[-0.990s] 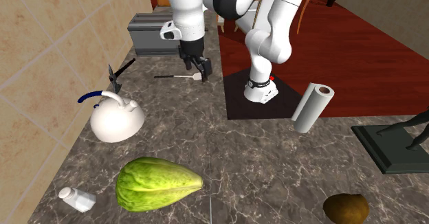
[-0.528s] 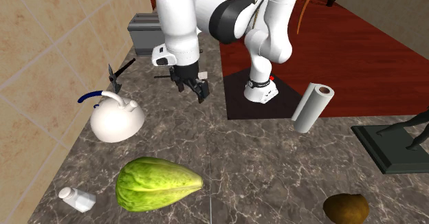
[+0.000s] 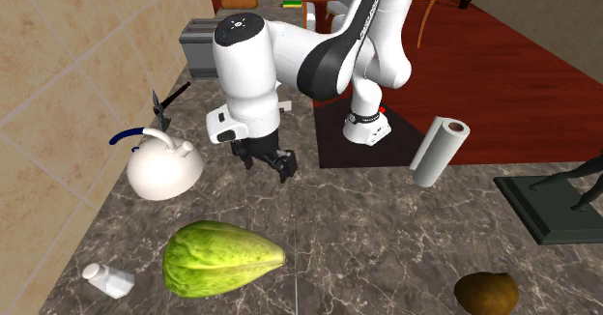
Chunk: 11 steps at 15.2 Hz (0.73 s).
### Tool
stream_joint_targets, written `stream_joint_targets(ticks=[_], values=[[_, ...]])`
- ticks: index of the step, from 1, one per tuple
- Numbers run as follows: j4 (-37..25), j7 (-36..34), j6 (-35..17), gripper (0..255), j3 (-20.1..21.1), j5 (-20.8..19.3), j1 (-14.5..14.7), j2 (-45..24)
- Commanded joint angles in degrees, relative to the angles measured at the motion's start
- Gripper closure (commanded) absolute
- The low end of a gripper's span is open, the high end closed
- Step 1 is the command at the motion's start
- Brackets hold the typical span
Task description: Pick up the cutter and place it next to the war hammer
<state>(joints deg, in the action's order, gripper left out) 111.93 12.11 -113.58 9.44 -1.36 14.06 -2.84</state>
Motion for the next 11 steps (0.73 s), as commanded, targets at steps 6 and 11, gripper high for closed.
stream_joint_targets(ticks=[6, 11], values=[[-10.74, 3.05, -2.00, 0, 3.11, -2.07, 3.61, -11.51], [-18.92, 5.12, -2.34, 0, 5.07, -4.15, 6.72, -19.32]])
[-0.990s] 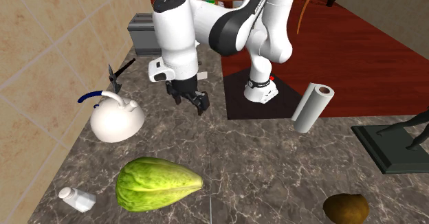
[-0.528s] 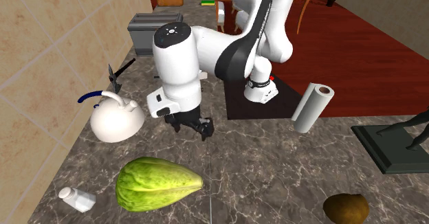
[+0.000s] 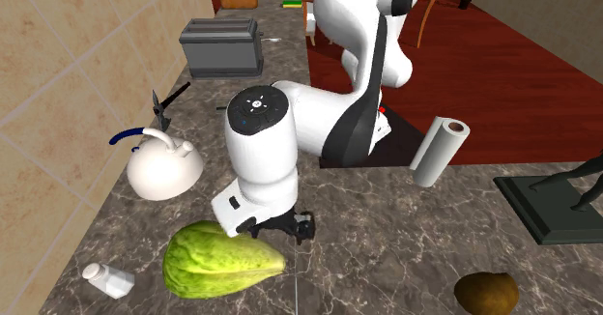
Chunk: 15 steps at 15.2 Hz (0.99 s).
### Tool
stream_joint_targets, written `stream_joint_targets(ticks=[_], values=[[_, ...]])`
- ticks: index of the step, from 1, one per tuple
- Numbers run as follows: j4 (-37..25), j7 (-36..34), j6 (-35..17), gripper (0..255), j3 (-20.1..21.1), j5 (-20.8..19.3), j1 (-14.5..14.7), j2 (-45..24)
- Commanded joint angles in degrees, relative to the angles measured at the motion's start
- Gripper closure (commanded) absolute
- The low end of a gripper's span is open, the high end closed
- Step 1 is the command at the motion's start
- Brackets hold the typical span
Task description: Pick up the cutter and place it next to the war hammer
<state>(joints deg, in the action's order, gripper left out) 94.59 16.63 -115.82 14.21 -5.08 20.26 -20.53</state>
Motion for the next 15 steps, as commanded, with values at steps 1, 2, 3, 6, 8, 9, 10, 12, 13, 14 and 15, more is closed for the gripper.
stream_joint_targets(ticks=[1, 2, 3, 6, 8, 9, 10, 12, 13, 14, 15], values=[[-3.31, 1.03, -0.06, 0, 0.67, -0.88, 1.21, -3.18], [-5.07, 1.47, 0.01, 0, 1.02, -1.34, 1.91, -4.74], [-6.87, 1.91, 0.12, 0, 1.35, -1.81, 2.65, -6.30], [-12.49, 3.32, 0.64, 0, 2.29, -3.24, 5.00, -11.01], [-12.11, 3.27, 0.01, 0, 2.23, -3.31, 5.03, -11.27], [-11.77, 3.22, -0.59, 0, 2.18, -3.40, 5.05, -11.55], [-11.48, 3.16, -1.19, 0, 2.13, -3.49, 5.08, -11.86], [-10.89, 3.05, -2.38, 0, 2.02, -3.68, 5.14, -12.47], [-10.61, 2.99, -2.96, 0, 1.96, -3.78, 5.17, -12.79], [-10.21, 2.89, -3.87, 0, 1.86, -3.94, 5.23, -13.32], [-10.20, 2.89, -3.88, 0, 1.87, -3.94, 5.22, -13.31]])
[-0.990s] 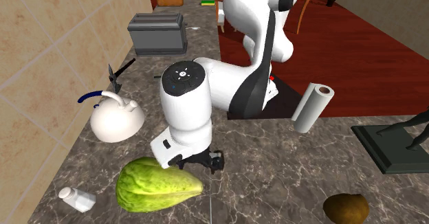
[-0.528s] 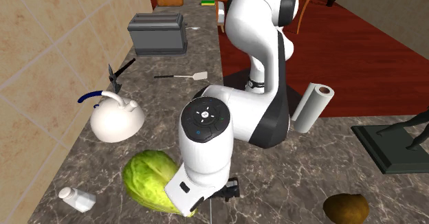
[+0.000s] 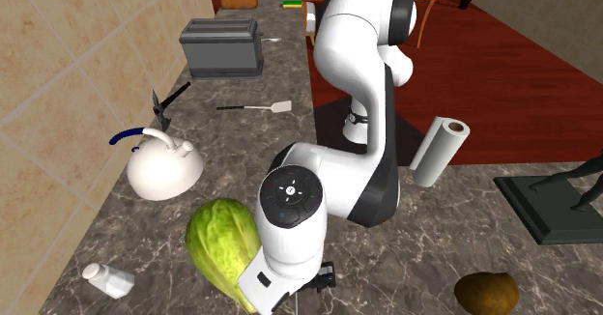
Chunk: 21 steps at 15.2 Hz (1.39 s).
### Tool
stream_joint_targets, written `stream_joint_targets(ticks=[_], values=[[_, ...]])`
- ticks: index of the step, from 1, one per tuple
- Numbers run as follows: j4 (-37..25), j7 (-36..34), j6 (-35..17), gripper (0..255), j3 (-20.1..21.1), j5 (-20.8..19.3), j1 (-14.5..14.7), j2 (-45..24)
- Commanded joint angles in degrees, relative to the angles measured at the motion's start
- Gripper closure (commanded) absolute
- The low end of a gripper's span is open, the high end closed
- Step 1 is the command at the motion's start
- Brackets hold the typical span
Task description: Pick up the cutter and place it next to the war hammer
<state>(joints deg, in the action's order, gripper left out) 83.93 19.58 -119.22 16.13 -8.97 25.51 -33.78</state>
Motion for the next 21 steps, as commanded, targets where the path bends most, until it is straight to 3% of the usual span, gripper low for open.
stream_joint_targets(ticks=[1, 7, 8, 17, 21], values=[[0.45, -0.06, -0.48, 0, -0.05, -0.05, -0.03, -0.07], [0.44, -0.07, -0.47, 0, -0.04, -0.06, -0.04, -0.07], [0.39, -0.06, -0.43, 255, -0.04, -0.06, -0.04, -0.08], [0.44, -0.07, -0.47, 255, -0.04, -0.06, -0.04, -0.07], [-0.99, 0.13, 2.01, 255, 0.18, 0.29, -0.09, 1.01]])
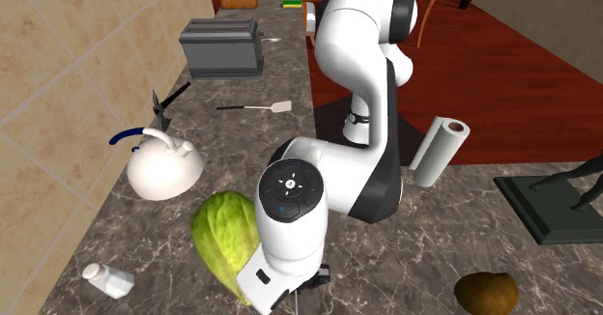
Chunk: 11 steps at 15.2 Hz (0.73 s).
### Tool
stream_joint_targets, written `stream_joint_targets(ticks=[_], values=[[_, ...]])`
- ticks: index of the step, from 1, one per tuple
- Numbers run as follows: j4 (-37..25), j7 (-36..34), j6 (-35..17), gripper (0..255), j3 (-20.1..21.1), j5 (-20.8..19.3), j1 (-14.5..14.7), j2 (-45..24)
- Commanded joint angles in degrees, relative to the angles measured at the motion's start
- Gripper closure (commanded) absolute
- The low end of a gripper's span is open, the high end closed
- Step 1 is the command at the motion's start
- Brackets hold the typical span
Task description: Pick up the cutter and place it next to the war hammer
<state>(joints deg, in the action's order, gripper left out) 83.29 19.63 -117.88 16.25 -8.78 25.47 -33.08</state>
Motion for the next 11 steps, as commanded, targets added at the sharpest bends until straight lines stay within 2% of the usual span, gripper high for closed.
stream_joint_targets(ticks=[1, 11], values=[[-0.74, 0.13, 1.29, 255, 0.11, 0.18, -0.04, 0.55], [-5.74, 0.54, 7.99, 255, 0.49, 0.82, 0.09, 2.33]])
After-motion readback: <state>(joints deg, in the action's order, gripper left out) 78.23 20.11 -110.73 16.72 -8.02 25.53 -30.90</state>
